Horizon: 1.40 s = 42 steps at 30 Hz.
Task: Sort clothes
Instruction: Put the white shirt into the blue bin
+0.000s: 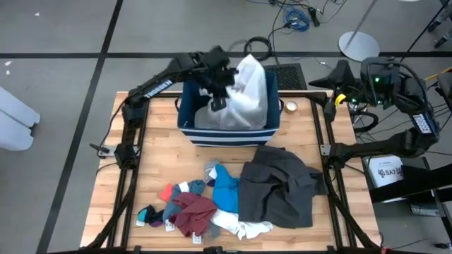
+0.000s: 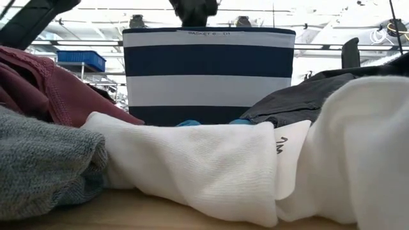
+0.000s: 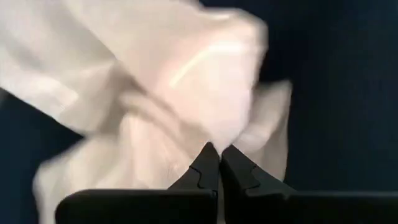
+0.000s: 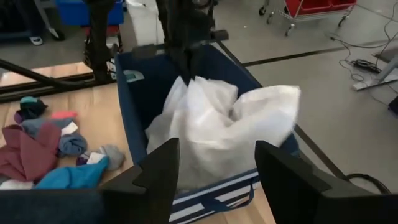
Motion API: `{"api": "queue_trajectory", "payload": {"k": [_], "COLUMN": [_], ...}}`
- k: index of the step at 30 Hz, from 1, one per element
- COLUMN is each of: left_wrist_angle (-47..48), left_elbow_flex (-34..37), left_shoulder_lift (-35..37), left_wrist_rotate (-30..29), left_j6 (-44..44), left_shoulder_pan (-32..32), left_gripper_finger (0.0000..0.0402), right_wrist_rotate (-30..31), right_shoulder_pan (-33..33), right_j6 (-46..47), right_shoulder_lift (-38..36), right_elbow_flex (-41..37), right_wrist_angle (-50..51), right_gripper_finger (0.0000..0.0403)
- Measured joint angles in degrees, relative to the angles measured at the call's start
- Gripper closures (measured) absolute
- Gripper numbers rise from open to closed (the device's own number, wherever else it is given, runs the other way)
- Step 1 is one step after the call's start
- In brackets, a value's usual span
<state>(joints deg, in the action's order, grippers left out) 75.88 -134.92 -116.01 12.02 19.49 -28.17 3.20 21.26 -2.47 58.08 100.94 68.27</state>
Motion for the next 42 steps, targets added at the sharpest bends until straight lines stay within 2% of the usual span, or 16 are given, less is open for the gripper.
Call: {"api": "queue_trajectory", "payload": {"k": [8, 13, 15, 17, 21, 23, 26, 28, 29, 33, 35, 38, 42], "left_wrist_angle": [7.9, 14.3, 13.8, 14.3, 14.3, 14.1, 14.1, 13.6, 12.8, 11.3, 10.4, 10.1, 9.9], "left_elbow_flex": [0.0, 0.0, 0.6, 1.8, 4.3, 4.4, 4.4, 4.4, 4.4, 4.3, 4.3, 3.3, 1.2], "left_shoulder_lift": [-6.2, -8.0, -8.3, -8.3, -8.2, -8.2, -7.9, -7.8, -7.7, -7.7, -7.7, -7.1, -4.4], "left_wrist_rotate": [-1.8, -2.0, -0.9, 5.1, 23.4, 26.2, 26.5, 22.4, 17.1, -12.5, -20.9, -23.2, -19.4], "left_j6": [0.4, -0.7, -2.8, -5.2, -3.0, -0.5, 4.0, 5.1, 4.3, 0.2, 0.3, 1.3, 2.3], "left_shoulder_pan": [0.9, 0.9, 0.9, 0.9, 1.8, 2.9, 4.4, 5.3, 5.6, 6.0, 6.0, 6.2, 6.2], "left_gripper_finger": [0.04, 0.039, 0.0389, 0.039, 0.0398, 0.0398, 0.0399, 0.0399, 0.0399, 0.0386, 0.0377, 0.0361, 0.0329], "right_wrist_rotate": [-0.2, -0.2, -0.2, -0.2, -0.3, -0.3, -0.3, -0.3, -0.2, -0.2, -0.2, -0.1, -0.1], "right_shoulder_pan": [0.0, 0.0, 0.0, 0.0, 0.0, 0.0, 0.0, 0.0, 0.0, 0.0, 0.0, 0.0, 0.0], "right_j6": [-0.2, -0.2, -0.3, -0.8, -1.6, -2.1, -3.0, -3.1, -3.1, -3.1, -3.1, -3.0, -3.1], "right_shoulder_lift": [-3.4, -3.5, -3.2, -2.9, -2.9, -2.9, -2.9, -2.9, -2.9, -2.9, -2.9, -2.9, -2.9], "right_elbow_flex": [-9.5, -12.4, -12.5, -12.5, -12.6, -12.6, -12.6, -12.6, -12.6, -12.6, -12.6, -12.6, -12.6], "right_wrist_angle": [-2.5, -2.5, -2.5, -2.8, -5.1, -5.9, -7.0, -7.4, -7.6, -8.1, -8.2, -8.2, -8.2], "right_gripper_finger": [0.0206, 0.0206, 0.0206, 0.0206, 0.0206, 0.0206, 0.0206, 0.0206, 0.0206, 0.0206, 0.0206, 0.0206, 0.0206]}}
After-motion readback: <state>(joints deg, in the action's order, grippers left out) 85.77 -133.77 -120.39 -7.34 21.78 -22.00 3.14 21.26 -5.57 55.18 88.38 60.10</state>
